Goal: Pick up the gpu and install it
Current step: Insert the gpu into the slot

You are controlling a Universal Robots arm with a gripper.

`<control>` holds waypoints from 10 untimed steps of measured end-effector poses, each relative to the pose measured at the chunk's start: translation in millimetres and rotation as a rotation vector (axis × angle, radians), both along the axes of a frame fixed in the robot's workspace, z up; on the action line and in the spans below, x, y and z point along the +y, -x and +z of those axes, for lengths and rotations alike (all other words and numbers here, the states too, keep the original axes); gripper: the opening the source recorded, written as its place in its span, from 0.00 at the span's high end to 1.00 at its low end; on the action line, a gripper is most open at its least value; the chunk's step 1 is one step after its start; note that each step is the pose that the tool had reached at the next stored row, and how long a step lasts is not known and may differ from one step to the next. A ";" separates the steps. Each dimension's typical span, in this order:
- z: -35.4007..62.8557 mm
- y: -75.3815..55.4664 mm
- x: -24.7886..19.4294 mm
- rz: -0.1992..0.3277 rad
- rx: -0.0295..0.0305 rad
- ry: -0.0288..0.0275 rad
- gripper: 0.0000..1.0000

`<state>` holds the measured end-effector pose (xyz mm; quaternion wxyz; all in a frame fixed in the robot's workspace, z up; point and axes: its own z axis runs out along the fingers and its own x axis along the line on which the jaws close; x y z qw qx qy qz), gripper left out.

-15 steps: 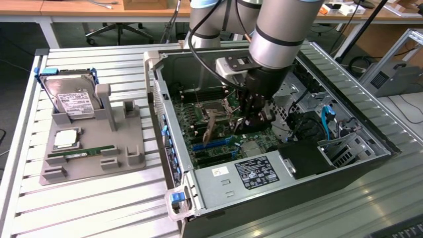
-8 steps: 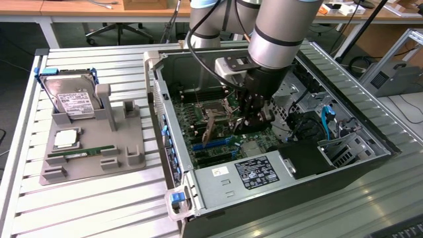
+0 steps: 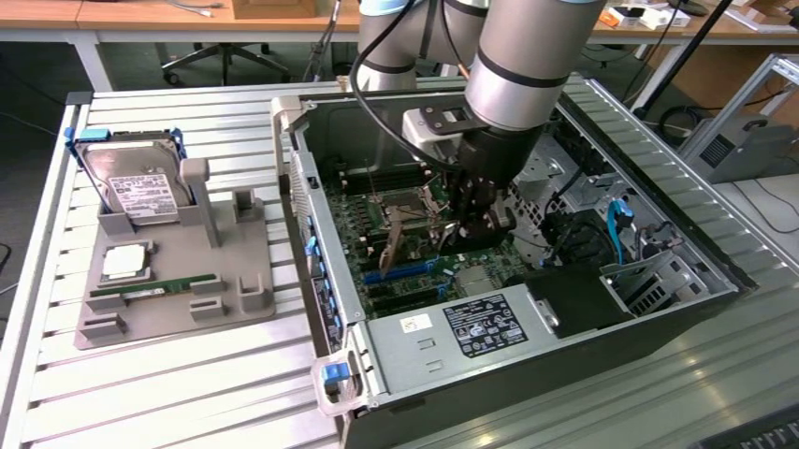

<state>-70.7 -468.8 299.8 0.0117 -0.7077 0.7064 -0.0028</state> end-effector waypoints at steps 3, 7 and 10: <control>0.0 2.0 0.0 0.000 0.0000 0.0000 0.73; -0.1 7.2 0.0 0.000 0.0000 0.0000 0.73; 0.0 8.9 0.0 0.000 0.0000 0.0000 0.73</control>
